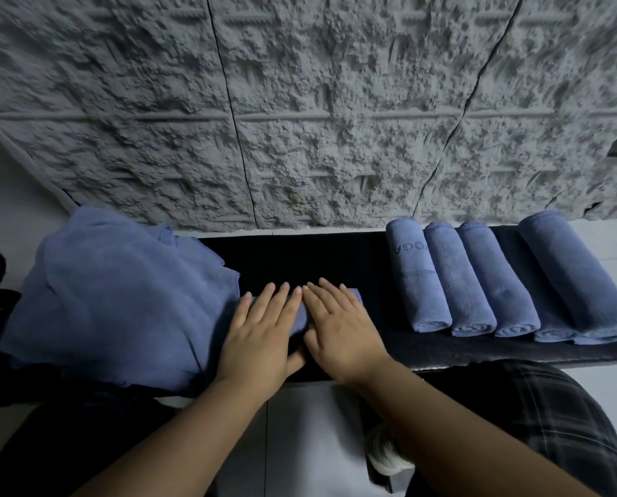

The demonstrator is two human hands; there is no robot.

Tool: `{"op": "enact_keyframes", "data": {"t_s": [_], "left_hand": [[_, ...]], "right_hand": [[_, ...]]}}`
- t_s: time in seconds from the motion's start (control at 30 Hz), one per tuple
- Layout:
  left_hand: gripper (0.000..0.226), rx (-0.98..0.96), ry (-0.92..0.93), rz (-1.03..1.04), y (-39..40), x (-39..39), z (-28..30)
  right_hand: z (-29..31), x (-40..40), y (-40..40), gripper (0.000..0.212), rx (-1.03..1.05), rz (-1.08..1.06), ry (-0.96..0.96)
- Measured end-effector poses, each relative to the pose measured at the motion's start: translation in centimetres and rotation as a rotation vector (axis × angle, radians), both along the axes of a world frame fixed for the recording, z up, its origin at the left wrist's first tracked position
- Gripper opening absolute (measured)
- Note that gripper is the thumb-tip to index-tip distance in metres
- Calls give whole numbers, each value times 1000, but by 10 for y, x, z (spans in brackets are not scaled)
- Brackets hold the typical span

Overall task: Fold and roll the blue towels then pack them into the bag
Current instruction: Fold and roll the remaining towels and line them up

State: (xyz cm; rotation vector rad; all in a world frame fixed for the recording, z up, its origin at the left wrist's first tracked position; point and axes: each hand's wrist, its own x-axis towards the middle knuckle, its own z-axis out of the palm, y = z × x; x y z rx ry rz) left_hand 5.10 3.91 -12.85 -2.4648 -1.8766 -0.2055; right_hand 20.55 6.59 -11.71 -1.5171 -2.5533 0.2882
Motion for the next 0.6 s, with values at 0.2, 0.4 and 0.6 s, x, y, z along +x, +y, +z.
{"op": "enact_keyframes", "data": {"t_s": [0.2, 0.4, 0.6], "left_hand": [[83, -210, -100, 11, 8, -7, 12], [73, -309, -350, -59, 16, -27, 13], [85, -360, -251, -49, 3, -28, 21]], "right_hand": [[4, 1, 7, 86, -147, 1, 115], [7, 4, 4, 51, -257, -60, 88], [8, 14, -17, 56, -173, -61, 71]]}}
